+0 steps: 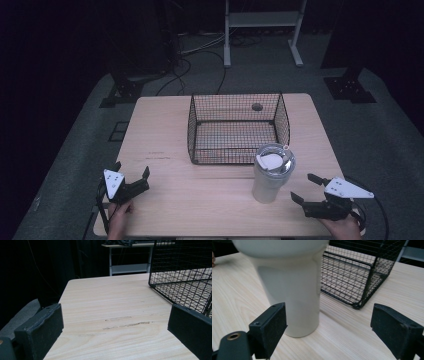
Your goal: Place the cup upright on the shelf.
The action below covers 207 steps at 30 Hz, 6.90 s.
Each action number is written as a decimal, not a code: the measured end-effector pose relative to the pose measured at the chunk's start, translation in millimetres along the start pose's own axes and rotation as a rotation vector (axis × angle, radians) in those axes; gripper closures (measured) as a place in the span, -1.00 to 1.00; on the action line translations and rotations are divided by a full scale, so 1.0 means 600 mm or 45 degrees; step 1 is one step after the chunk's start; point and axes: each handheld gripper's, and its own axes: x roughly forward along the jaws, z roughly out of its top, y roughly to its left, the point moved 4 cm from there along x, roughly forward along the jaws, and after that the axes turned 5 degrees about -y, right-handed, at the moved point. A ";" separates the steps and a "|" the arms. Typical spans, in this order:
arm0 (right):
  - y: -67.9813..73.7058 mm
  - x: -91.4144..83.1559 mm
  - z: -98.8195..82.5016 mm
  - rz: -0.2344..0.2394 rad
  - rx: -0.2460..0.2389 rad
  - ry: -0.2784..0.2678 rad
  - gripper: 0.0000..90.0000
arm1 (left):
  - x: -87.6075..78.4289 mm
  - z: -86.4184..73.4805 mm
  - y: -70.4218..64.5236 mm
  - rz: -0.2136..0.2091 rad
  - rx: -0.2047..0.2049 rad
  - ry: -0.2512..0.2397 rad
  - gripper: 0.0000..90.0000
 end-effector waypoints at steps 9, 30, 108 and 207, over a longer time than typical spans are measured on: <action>0.021 0.011 0.007 0.052 -0.014 -0.003 -0.77 | 0.000 0.000 0.000 0.000 -0.002 0.000 -1.00; 0.060 0.053 0.019 0.086 -0.055 0.010 -0.96 | 0.000 0.000 0.000 -0.002 0.000 0.000 -1.00; 0.067 0.129 0.042 0.072 -0.003 -0.226 -0.80 | 0.000 0.000 0.002 -0.012 -0.010 -0.003 -1.00; 0.004 0.467 0.325 0.387 -0.098 -0.120 -0.80 | -0.001 0.000 0.002 -0.019 -0.019 -0.010 -1.00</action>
